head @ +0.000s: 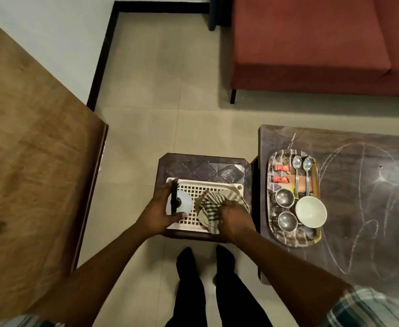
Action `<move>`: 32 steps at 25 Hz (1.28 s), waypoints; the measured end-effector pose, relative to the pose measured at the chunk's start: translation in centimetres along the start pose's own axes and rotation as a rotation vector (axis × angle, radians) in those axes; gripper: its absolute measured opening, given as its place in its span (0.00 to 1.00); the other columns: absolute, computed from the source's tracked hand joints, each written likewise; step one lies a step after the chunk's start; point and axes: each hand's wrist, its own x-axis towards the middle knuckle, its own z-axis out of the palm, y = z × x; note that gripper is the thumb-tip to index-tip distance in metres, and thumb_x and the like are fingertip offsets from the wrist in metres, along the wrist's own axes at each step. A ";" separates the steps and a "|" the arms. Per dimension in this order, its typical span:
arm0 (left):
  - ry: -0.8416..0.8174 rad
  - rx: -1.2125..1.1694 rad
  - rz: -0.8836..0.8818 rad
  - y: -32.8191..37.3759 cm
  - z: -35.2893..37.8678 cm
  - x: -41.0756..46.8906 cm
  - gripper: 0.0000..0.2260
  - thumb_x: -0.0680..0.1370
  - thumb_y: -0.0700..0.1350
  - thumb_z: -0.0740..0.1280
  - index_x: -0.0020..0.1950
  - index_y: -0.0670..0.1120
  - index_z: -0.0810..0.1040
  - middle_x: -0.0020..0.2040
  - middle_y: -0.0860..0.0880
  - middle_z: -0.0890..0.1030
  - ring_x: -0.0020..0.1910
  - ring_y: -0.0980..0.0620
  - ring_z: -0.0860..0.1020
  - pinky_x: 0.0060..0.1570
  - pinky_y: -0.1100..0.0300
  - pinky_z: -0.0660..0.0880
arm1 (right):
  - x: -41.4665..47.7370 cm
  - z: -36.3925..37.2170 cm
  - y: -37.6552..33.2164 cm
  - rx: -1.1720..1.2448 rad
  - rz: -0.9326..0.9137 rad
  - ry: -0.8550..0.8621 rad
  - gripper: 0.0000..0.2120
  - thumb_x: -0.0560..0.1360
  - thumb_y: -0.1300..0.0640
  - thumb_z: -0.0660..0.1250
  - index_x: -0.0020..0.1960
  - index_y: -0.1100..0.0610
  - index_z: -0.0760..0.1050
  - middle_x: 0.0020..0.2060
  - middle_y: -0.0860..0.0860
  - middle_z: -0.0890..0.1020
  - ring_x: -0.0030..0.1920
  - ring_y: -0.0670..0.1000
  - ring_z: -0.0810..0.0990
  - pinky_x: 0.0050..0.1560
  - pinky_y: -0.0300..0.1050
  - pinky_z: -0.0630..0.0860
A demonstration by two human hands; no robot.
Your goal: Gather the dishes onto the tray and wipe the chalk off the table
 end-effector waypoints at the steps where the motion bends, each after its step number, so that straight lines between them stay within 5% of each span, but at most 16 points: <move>1: 0.027 -0.005 0.022 0.2 0.3 0.4 0.46 0.76 0.56 0.80 0.87 0.55 0.57 0.83 0.55 0.67 0.80 0.56 0.66 0.74 0.59 0.65 | -0.7 -0.2 -0.1 0.060 0.020 0.071 0.15 0.73 0.59 0.69 0.59 0.58 0.82 0.59 0.56 0.81 0.64 0.59 0.78 0.61 0.49 0.77; 4: 0.098 0.007 0.049 1.1 0.6 1.1 0.38 0.79 0.60 0.75 0.86 0.54 0.62 0.78 0.56 0.72 0.75 0.56 0.71 0.69 0.59 0.68 | -2.8 -1.4 -0.6 0.328 0.047 0.241 0.10 0.74 0.63 0.67 0.54 0.58 0.78 0.52 0.54 0.82 0.54 0.56 0.80 0.48 0.45 0.73; 6: 0.118 0.047 0.090 1.9 0.2 1.5 0.35 0.81 0.60 0.73 0.85 0.54 0.64 0.77 0.55 0.75 0.74 0.51 0.76 0.64 0.59 0.70 | -4.4 -3.0 -0.8 0.570 0.071 0.343 0.15 0.74 0.66 0.67 0.57 0.53 0.73 0.48 0.47 0.81 0.47 0.49 0.81 0.43 0.39 0.73; 8: 0.121 0.065 0.129 2.9 -0.7 1.8 0.32 0.82 0.61 0.69 0.84 0.58 0.65 0.77 0.53 0.77 0.72 0.48 0.79 0.60 0.58 0.73 | -6.1 -4.9 -1.0 0.791 0.109 0.386 0.24 0.75 0.68 0.67 0.66 0.49 0.73 0.50 0.41 0.83 0.50 0.42 0.83 0.49 0.34 0.79; 9: 0.109 0.056 0.150 3.9 -1.4 1.8 0.30 0.82 0.63 0.67 0.83 0.61 0.64 0.76 0.52 0.78 0.71 0.47 0.80 0.59 0.57 0.75 | -7.1 -5.8 -1.0 0.902 0.146 0.387 0.24 0.76 0.69 0.68 0.69 0.51 0.74 0.52 0.41 0.84 0.53 0.44 0.84 0.57 0.39 0.82; 12: 0.117 0.048 0.315 8.2 -3.0 1.3 0.23 0.82 0.65 0.61 0.78 0.66 0.68 0.71 0.57 0.79 0.70 0.47 0.81 0.65 0.55 0.77 | -10.4 -8.2 -0.4 1.313 0.247 0.390 0.15 0.78 0.69 0.72 0.60 0.55 0.84 0.52 0.53 0.90 0.55 0.57 0.88 0.62 0.57 0.83; 14: 0.150 0.118 0.497 12.0 -4.4 1.2 0.20 0.84 0.68 0.59 0.73 0.66 0.76 0.64 0.61 0.84 0.64 0.53 0.85 0.62 0.56 0.80 | -13.1 -10.1 0.3 1.593 0.265 0.442 0.12 0.77 0.69 0.73 0.57 0.58 0.87 0.54 0.60 0.89 0.56 0.61 0.88 0.60 0.56 0.84; 16: 0.065 0.165 0.568 17.8 -5.8 0.7 0.23 0.81 0.74 0.56 0.74 0.70 0.72 0.60 0.66 0.85 0.60 0.57 0.86 0.56 0.57 0.82 | -16.2 -12.7 1.2 1.829 0.239 0.531 0.11 0.77 0.68 0.74 0.59 0.63 0.87 0.57 0.63 0.88 0.58 0.62 0.88 0.57 0.51 0.85; 18: -0.111 0.068 0.661 24.6 -6.0 0.1 0.26 0.81 0.75 0.57 0.77 0.68 0.69 0.67 0.65 0.83 0.67 0.60 0.82 0.62 0.64 0.78 | -19.7 -15.3 3.0 1.975 0.181 0.656 0.13 0.77 0.67 0.74 0.61 0.64 0.85 0.59 0.65 0.87 0.56 0.61 0.89 0.51 0.49 0.86; 20: -0.167 0.005 0.791 32.0 -5.3 -1.3 0.22 0.83 0.71 0.60 0.74 0.64 0.73 0.66 0.63 0.83 0.67 0.62 0.82 0.61 0.69 0.75 | -23.6 -17.6 5.3 2.059 0.101 0.771 0.17 0.77 0.64 0.74 0.65 0.66 0.82 0.60 0.68 0.85 0.54 0.62 0.88 0.52 0.53 0.85; 24: -0.200 -0.105 0.958 45.0 -0.7 -4.6 0.15 0.83 0.65 0.62 0.58 0.54 0.76 0.46 0.50 0.82 0.46 0.49 0.82 0.49 0.46 0.78 | -32.9 -19.3 10.2 2.084 0.003 1.045 0.18 0.75 0.59 0.78 0.63 0.62 0.85 0.60 0.66 0.86 0.56 0.61 0.89 0.53 0.54 0.86; 29: -0.325 -0.157 1.072 55.7 10.2 -9.9 0.14 0.80 0.67 0.67 0.46 0.58 0.77 0.34 0.55 0.75 0.31 0.57 0.74 0.33 0.64 0.69 | -46.6 -15.9 17.1 2.030 0.037 1.275 0.25 0.72 0.58 0.81 0.67 0.61 0.82 0.62 0.67 0.85 0.60 0.65 0.87 0.55 0.57 0.85; 32: -0.435 -0.201 0.990 60.4 19.2 -13.1 0.18 0.78 0.64 0.72 0.48 0.50 0.84 0.35 0.44 0.78 0.36 0.53 0.79 0.41 0.57 0.75 | -55.2 -11.9 22.9 1.991 0.130 1.409 0.24 0.75 0.61 0.79 0.69 0.58 0.80 0.63 0.65 0.85 0.63 0.66 0.85 0.58 0.58 0.84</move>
